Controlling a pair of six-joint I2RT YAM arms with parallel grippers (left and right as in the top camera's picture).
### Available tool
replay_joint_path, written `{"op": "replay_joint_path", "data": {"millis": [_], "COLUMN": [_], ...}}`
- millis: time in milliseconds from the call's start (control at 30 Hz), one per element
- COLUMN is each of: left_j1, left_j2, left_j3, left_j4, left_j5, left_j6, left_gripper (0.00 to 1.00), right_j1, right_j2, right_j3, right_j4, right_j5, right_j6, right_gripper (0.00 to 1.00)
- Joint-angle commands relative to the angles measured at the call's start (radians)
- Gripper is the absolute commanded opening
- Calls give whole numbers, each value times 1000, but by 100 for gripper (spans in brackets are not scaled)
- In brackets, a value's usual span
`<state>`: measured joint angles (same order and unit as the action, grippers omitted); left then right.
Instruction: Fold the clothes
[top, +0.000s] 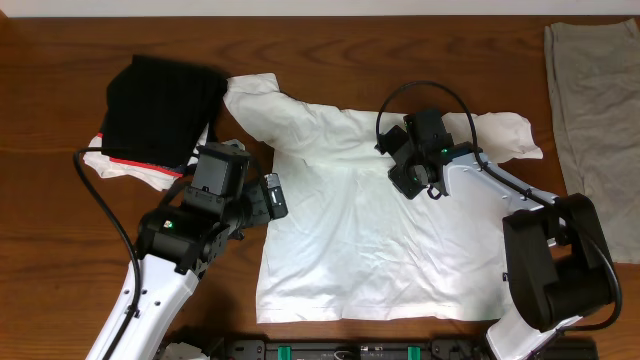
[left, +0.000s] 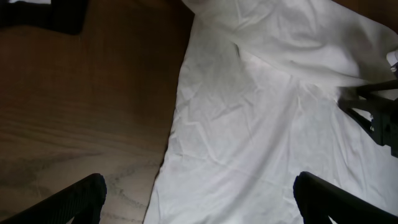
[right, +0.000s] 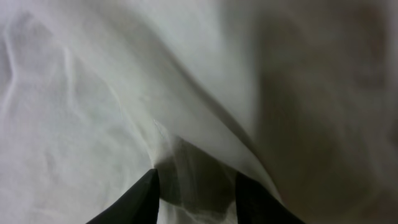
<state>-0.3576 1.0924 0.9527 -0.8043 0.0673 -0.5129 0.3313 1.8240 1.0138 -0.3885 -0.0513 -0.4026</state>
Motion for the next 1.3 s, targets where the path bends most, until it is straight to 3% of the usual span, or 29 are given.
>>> {"op": "replay_joint_path", "data": {"millis": [0, 133, 433, 733, 867, 1033, 1167, 1267], "left_j1": [4, 4, 4, 4, 4, 4, 4, 4], "left_j2": [0, 0, 0, 0, 0, 0, 0, 0], "left_j3": [7, 7, 7, 7, 7, 7, 7, 7], "left_j4": [-2, -2, -2, -2, -2, -2, -2, -2], "left_j5": [-16, -16, -16, -16, -16, -16, -16, -16], "left_j6": [-1, -1, -1, -1, -1, -1, -1, -1], "left_gripper": [98, 98, 98, 98, 98, 98, 98, 98], "right_j1": [8, 8, 8, 8, 8, 8, 8, 7], "right_j2": [-13, -11, -19, -70, -70, -70, -70, -70], "right_j3": [14, 11, 16, 67, 72, 72, 72, 72], "right_j4": [-9, -16, -4, -4, 11, 5, 0, 18], "right_j5": [10, 10, 10, 10, 10, 10, 11, 11], "right_j6": [2, 2, 5, 5, 5, 5, 5, 5], "right_gripper": [39, 36, 2, 2, 11, 12, 10, 1]}}
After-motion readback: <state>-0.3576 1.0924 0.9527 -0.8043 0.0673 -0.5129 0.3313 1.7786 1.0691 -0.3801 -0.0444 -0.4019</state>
